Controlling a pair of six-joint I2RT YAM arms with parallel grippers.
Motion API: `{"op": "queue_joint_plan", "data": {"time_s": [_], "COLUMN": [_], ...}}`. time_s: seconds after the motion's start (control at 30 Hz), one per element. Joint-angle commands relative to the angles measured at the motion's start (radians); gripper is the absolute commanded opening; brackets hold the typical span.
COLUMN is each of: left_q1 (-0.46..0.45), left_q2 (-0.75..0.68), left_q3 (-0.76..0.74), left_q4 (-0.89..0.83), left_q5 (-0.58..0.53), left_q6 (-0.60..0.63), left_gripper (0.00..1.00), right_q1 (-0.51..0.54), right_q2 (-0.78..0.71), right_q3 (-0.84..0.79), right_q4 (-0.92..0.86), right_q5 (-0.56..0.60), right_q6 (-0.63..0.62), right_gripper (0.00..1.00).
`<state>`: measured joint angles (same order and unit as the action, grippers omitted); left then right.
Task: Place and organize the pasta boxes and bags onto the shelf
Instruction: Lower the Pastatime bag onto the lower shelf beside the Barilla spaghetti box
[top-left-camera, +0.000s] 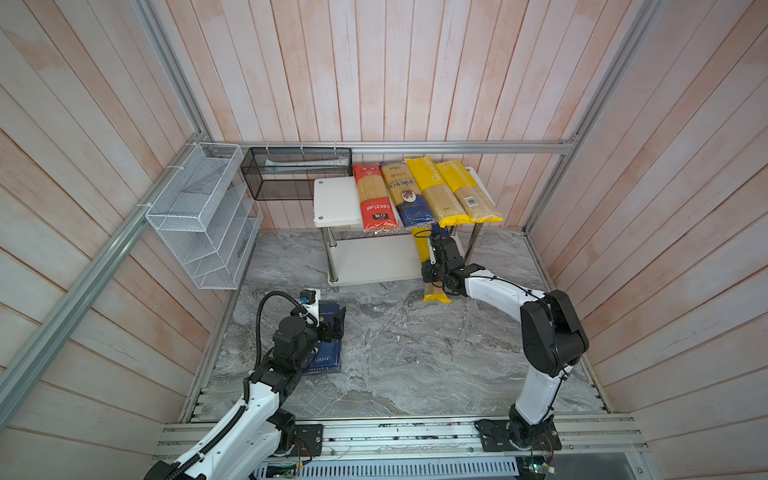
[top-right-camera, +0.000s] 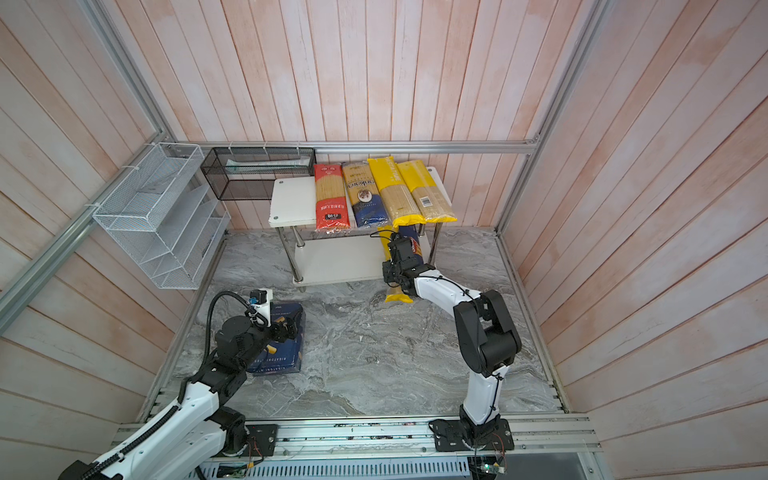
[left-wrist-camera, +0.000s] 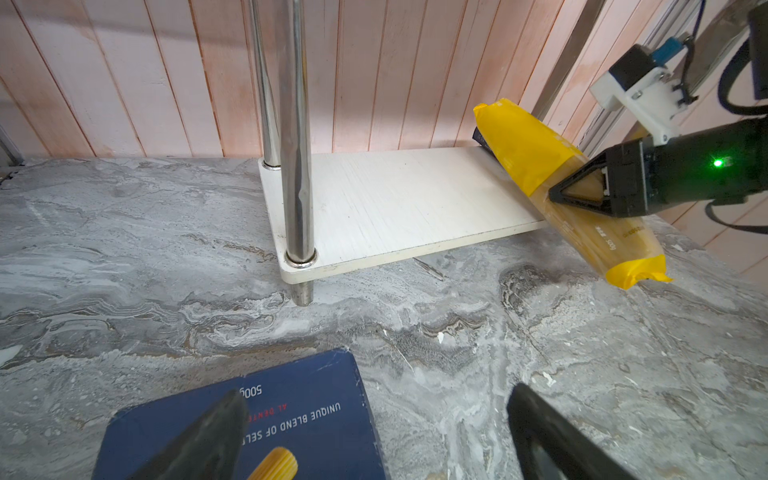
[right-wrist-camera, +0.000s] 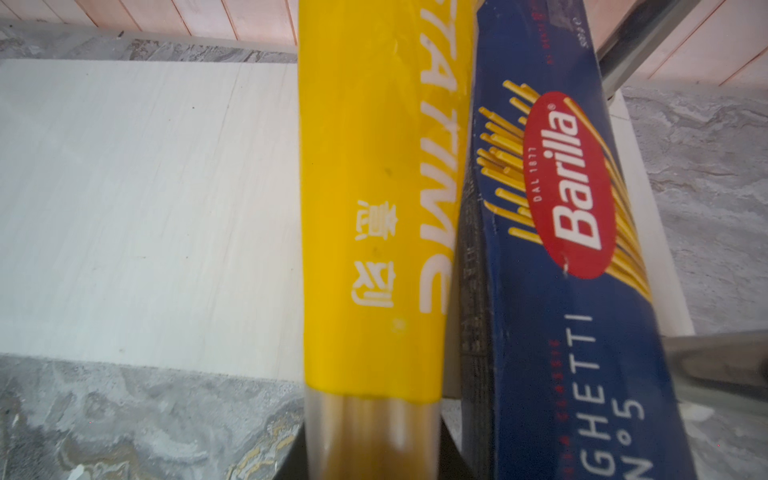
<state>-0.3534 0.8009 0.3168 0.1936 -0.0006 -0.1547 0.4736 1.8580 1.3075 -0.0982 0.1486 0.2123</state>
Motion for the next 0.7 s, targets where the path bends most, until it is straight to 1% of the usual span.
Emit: {"op": "queue_joint_plan", "data": {"time_s": [0.0,0.37,0.5,0.67], "left_q1": [0.006,0.005,0.005,0.004], "left_q2": [0.003,0.039,0.015,-0.029], "left_q3": [-0.002,0.016,0.004,-0.016], "left_q4": [-0.001,-0.007,-0.005,-0.003], "left_q5": [0.001,-0.001,-0.002,-0.004], "left_q6": [-0.005,-0.004,-0.006,-0.007], "left_gripper": [0.99,1.0,1.0,1.0], "right_q1": [-0.013,-0.023,-0.025,-0.026], "right_q2": [0.011,0.099,0.133,0.146], "right_q3": [0.09,0.184,0.217,0.222], "right_q4": [0.127,0.136,0.125,0.138], "right_q5": [-0.009,-0.027,-0.053,-0.047], "right_q6": [-0.008,-0.007,0.007,0.02], "right_gripper": [0.07,0.1,0.11,0.11]}}
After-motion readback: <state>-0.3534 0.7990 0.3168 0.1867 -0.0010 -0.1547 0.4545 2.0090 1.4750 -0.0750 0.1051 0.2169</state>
